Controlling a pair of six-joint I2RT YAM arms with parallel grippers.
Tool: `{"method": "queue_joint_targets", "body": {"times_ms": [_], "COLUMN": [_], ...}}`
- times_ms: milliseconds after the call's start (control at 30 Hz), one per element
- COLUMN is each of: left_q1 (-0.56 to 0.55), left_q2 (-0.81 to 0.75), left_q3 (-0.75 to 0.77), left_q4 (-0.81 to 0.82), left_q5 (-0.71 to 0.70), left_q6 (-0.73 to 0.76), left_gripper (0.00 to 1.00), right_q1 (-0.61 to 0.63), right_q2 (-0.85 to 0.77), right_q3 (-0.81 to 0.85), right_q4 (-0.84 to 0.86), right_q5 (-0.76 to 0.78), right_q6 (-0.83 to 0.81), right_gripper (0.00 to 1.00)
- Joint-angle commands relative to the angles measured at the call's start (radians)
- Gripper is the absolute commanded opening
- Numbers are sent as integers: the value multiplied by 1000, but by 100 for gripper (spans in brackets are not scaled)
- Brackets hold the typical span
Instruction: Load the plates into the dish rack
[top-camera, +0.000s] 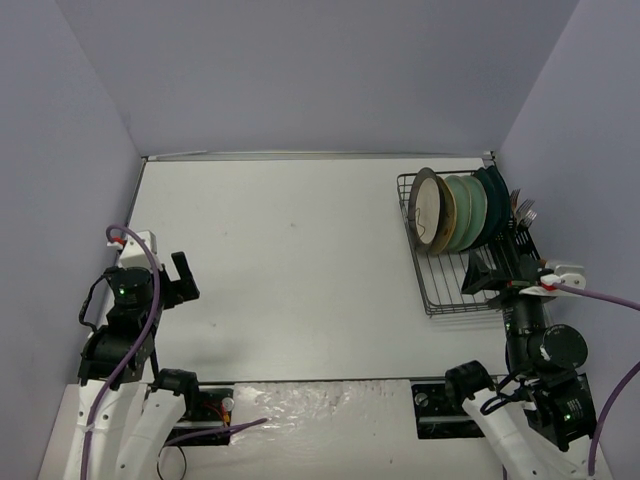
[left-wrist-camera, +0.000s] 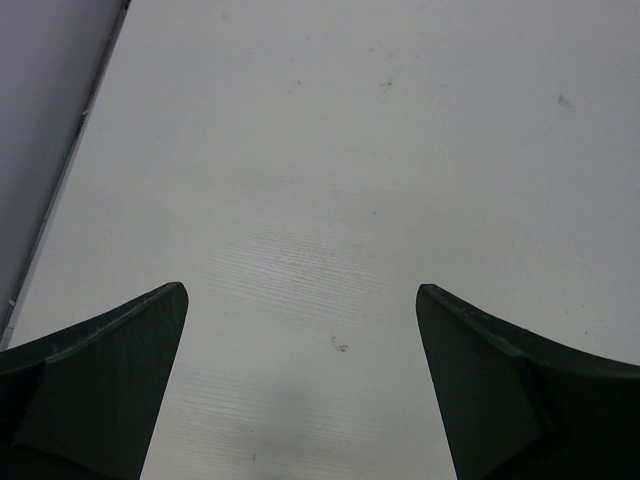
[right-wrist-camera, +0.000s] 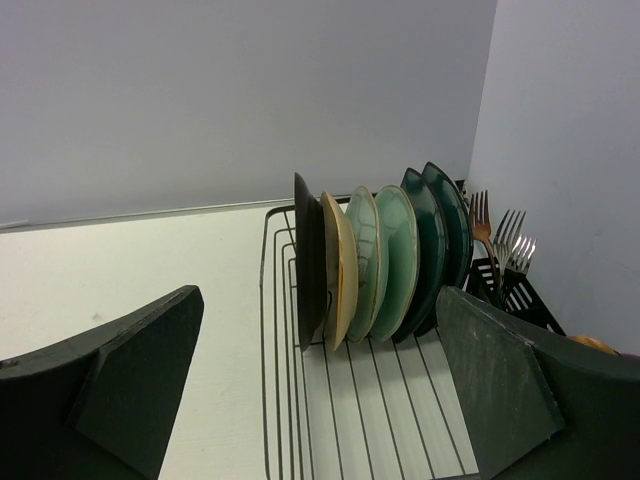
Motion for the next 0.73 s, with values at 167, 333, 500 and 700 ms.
{"method": "queue_joint_targets", "body": {"times_ms": [167, 333, 500, 700], "left_q1": [7, 10, 10, 10], "left_q2": [29, 30, 28, 36], "left_q3": [17, 16, 15, 15], "left_q4": [60, 59, 53, 55], "left_q5": [1, 1, -3, 7], "left_q6": [10, 12, 11, 12], "left_gripper": [97, 97, 97, 97], "right_q1": [15, 23, 36, 37], "right_q2": [-27, -28, -23, -44], "right_q3": [-31, -34, -35, -41], "right_q4": [56, 58, 58, 59], "right_q5": [-8, -8, -3, -4], "right_q6": [-13, -18, -18, -18], "right_gripper": [100, 100, 100, 100]}}
